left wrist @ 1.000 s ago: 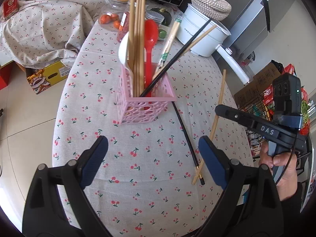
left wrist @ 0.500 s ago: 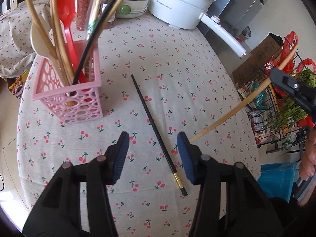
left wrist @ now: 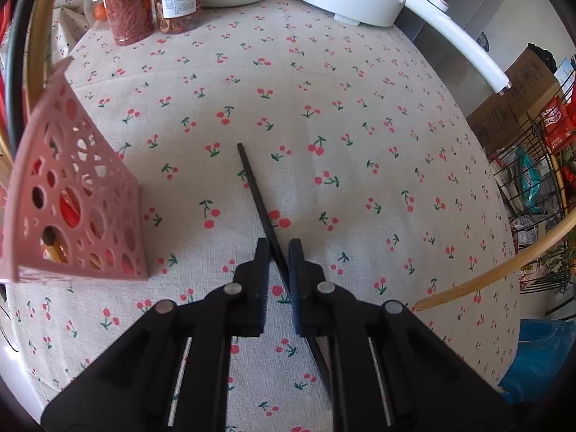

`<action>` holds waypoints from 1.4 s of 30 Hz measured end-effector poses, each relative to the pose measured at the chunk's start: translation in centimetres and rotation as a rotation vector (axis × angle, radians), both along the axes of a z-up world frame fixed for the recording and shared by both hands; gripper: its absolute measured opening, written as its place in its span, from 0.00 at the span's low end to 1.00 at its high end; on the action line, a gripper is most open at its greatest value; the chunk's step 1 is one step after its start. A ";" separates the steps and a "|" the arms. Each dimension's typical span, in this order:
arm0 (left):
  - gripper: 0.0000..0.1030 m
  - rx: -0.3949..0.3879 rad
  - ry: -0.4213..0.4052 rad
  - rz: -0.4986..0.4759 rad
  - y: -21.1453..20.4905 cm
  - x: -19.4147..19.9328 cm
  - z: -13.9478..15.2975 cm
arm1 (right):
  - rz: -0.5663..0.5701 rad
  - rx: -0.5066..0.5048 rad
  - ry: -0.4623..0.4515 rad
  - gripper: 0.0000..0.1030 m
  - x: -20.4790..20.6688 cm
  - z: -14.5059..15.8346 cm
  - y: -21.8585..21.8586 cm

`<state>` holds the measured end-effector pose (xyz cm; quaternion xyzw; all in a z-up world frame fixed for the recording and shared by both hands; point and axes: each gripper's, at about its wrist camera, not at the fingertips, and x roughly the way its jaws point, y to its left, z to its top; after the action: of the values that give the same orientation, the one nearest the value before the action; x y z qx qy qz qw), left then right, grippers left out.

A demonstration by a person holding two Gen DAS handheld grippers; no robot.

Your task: Organize utensils

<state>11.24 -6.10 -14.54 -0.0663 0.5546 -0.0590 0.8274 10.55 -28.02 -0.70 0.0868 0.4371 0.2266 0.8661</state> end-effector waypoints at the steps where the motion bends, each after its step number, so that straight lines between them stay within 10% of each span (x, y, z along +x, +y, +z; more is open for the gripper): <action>1: 0.10 0.001 0.012 0.007 -0.2 0.1 0.0 | -0.001 0.000 0.002 0.06 0.0 -0.1 0.0; 9: 0.06 0.002 -0.024 -0.015 -0.5 -0.6 1.4 | -0.010 0.002 -0.022 0.06 -0.5 0.5 0.1; 24: 0.05 -0.120 -0.446 -0.112 3.8 -10.1 15.4 | 0.049 0.029 -0.215 0.06 -4.9 6.1 3.1; 35: 0.00 -0.127 -0.811 -0.011 8.8 -14.0 23.1 | 0.082 0.106 -0.357 0.06 -6.6 9.9 6.6; 42: 0.00 -0.144 -0.678 0.000 10.8 -12.1 21.3 | 0.102 0.111 -0.330 0.06 -5.6 9.2 9.1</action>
<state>-0.86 4.67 6.75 -0.1013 0.2424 -0.1167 0.9578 5.00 -18.92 8.54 0.0739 0.2796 0.3052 0.9073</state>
